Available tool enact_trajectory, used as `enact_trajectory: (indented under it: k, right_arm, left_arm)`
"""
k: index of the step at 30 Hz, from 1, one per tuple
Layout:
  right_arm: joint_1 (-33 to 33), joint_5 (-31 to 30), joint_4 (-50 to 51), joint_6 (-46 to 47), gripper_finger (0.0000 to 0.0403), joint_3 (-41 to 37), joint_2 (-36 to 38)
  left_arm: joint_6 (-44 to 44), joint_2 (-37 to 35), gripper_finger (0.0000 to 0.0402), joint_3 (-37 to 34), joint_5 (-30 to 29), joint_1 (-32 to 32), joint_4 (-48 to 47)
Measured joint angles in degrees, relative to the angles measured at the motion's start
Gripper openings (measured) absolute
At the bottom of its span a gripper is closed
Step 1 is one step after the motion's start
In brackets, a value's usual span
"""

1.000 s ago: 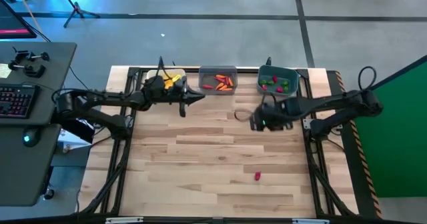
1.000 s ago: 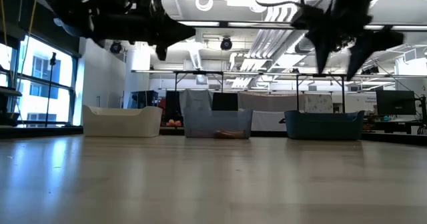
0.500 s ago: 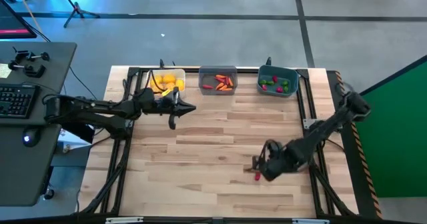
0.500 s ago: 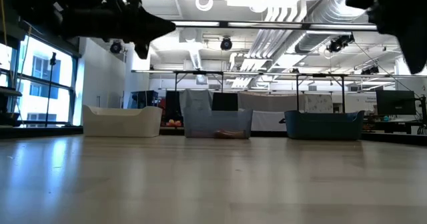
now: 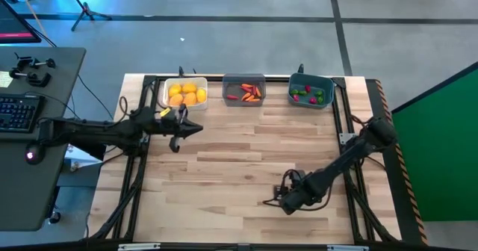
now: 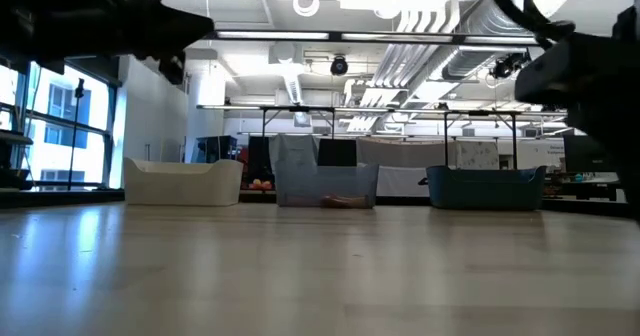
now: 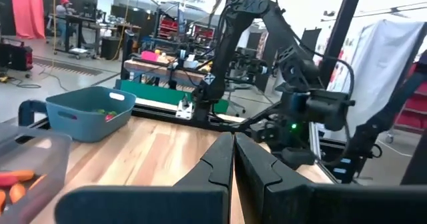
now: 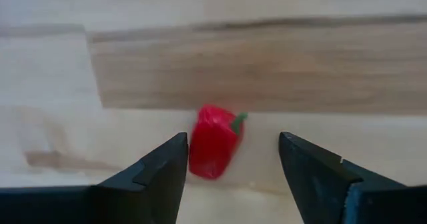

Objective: Sort produce into baskets
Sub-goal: Put the red bell pepper into the blue bin

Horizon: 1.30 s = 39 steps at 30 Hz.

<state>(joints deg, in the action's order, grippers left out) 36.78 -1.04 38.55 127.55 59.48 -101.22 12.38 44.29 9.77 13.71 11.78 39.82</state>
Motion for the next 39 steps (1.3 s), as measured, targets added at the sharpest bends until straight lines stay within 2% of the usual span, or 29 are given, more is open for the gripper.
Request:
enact_trajectory:
  k: [4,8,13,16,22,27,33,39]
  right_arm:
    - [-0.9,-1.8,-0.4,0.0,0.0197,0.0,-0.8]
    - [-1.8,-3.2,-0.5,-0.2,0.0136,0.0,-0.8]
    - [-1.9,-3.3,-2.4,-0.4,0.0051,0.0,-0.8]
    - [-1.9,-3.2,-2.7,-0.5,0.0021,0.0,-0.7]
    - [-2.7,-3.2,0.3,-2.5,0.0013,3.5,-0.7]
    - [-7.1,-4.8,6.7,-8.6,0.0012,8.2,-0.3]
    - [-17.4,-6.0,11.9,-23.2,0.0008,9.0,2.6]
    - [-31.4,-7.7,18.1,-43.4,0.0002,9.1,8.0]
  left_arm:
    - [-1.5,-5.6,0.0000,-1.1,-1.2,-0.8,-6.9]
    - [-3.5,-10.6,0.0000,-2.3,-2.5,-1.0,-13.4]
    - [-2.1,-16.2,0.0000,-6.8,-5.0,-1.0,-12.9]
    - [-2.0,-19.4,0.0000,-9.2,-6.7,-1.0,-13.8]
    - [-3.5,-23.8,0.0000,-9.1,-8.1,-1.0,-17.7]
    - [-2.0,-24.5,0.0000,-9.1,-8.9,-1.0,-18.7]
    - [-1.3,-24.5,0.0000,-9.1,-10.6,-0.9,-19.0]
    - [-1.5,-25.4,0.0000,-9.1,-12.9,-0.9,-26.6]
